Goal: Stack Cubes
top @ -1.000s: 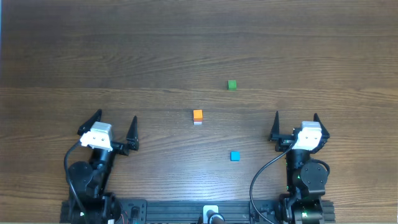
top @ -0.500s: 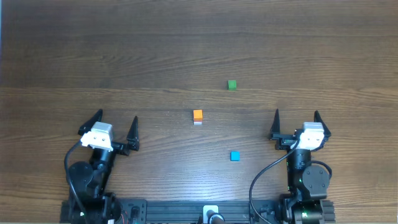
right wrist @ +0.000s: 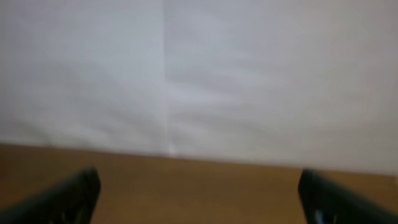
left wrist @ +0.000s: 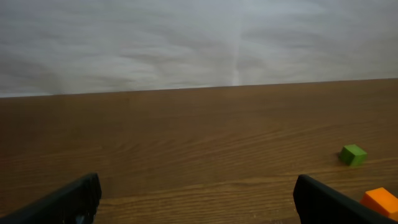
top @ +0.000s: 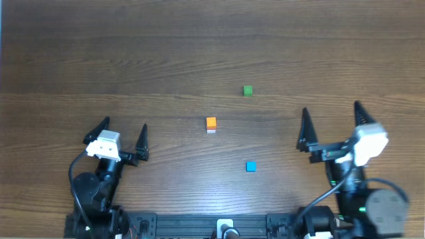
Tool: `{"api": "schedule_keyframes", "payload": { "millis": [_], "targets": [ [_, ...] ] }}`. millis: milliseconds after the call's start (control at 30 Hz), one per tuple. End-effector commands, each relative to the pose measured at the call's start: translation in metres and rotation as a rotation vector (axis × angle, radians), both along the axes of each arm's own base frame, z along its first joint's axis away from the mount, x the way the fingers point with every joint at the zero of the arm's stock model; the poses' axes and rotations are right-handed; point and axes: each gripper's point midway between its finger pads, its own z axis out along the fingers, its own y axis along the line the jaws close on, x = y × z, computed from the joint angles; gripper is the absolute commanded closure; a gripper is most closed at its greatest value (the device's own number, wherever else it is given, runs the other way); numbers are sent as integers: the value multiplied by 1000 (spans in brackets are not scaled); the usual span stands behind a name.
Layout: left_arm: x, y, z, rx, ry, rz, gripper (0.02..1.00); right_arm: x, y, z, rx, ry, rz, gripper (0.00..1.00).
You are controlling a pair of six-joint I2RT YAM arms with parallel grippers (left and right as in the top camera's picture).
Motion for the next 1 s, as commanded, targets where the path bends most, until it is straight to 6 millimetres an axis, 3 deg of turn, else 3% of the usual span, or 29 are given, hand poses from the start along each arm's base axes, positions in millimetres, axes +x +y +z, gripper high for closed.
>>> {"api": "schedule_keyframes", "payload": {
  "millis": [33, 200, 333, 533, 733, 867, 1000],
  "targets": [
    [-1, -3, -1, 16, -8, -19, 18, 16, 11, 41, -20, 143, 60, 9],
    [-1, -3, -1, 16, -8, -19, 18, 55, 18, 42, 71, 425, 86, 7],
    [-1, -3, -1, 16, -8, -19, 18, 91, 35, 7, 117, 685, 123, 9],
    [-1, -3, -1, 16, -8, -19, 18, 142, 73, -91, 78, 1045, 117, 7],
    [-1, -3, -1, 16, -8, -19, 18, 172, 114, -191, 11, 1282, 85, 7],
    [-1, -3, -1, 16, -8, -19, 18, 182, 120, -239, -29, 1360, 1, 9],
    [-1, -3, -1, 16, -8, -19, 18, 184, 115, -272, -82, 1418, -71, 9]
  ]
}}
